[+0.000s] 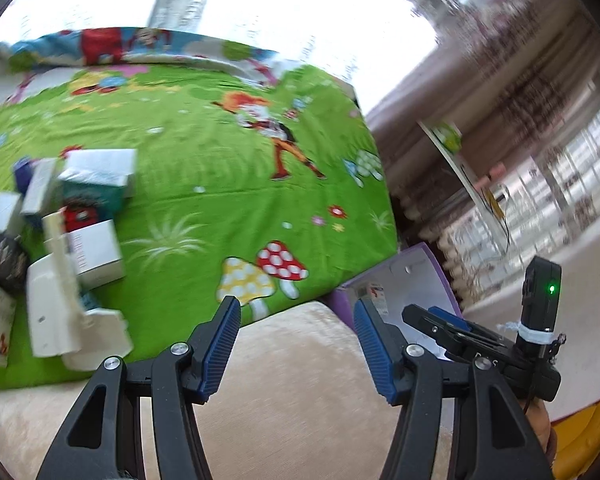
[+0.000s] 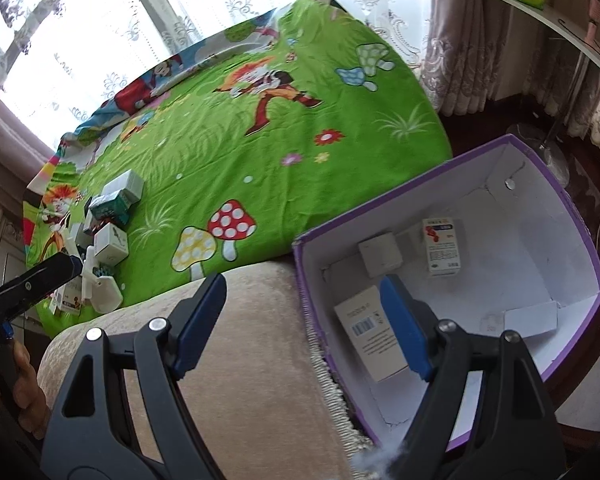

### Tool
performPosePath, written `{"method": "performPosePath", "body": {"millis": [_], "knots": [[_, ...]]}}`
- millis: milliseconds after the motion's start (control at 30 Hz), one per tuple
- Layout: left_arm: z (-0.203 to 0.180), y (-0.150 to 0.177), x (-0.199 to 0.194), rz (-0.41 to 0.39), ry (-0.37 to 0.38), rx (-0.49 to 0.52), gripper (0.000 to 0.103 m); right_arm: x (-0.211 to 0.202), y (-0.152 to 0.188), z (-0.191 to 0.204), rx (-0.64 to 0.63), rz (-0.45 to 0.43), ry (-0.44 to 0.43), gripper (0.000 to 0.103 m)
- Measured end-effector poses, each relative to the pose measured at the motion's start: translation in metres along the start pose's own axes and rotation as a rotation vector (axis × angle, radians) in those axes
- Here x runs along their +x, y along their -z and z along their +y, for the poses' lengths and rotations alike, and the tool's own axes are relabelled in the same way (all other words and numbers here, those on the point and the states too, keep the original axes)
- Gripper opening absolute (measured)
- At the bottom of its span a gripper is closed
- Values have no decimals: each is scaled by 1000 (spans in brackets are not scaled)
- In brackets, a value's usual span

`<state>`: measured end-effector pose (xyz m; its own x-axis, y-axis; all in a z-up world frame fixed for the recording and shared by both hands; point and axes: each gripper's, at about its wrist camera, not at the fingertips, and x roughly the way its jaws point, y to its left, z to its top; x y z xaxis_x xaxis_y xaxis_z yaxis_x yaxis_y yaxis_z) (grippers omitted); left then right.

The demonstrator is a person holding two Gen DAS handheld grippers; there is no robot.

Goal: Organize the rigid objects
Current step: 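Move both grippers back toward the remaining boxes on the bed, then approach the white plastic holder with the left gripper while the right gripper approaches its stand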

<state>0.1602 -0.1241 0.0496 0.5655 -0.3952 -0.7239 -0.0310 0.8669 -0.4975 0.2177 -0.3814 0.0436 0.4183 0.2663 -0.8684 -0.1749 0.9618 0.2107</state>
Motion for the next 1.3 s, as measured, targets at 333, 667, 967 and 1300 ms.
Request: {"method": "performPosePath", "body": {"millis": [333,667,967,1300], "knots": [[47,20,-42,-54,-78,-75,60,7,2,41,-96,32,-34,82],[112,50,-84,-69,-200,-167,60,18,6,78,-204,70,-61,82],[146,56,-79,-3,-211,-220,60,28,9,117,-315,104,-93,82],[161,33,-37,138,-147,-244,66,48,18,165,-453,164,-135,82]]}}
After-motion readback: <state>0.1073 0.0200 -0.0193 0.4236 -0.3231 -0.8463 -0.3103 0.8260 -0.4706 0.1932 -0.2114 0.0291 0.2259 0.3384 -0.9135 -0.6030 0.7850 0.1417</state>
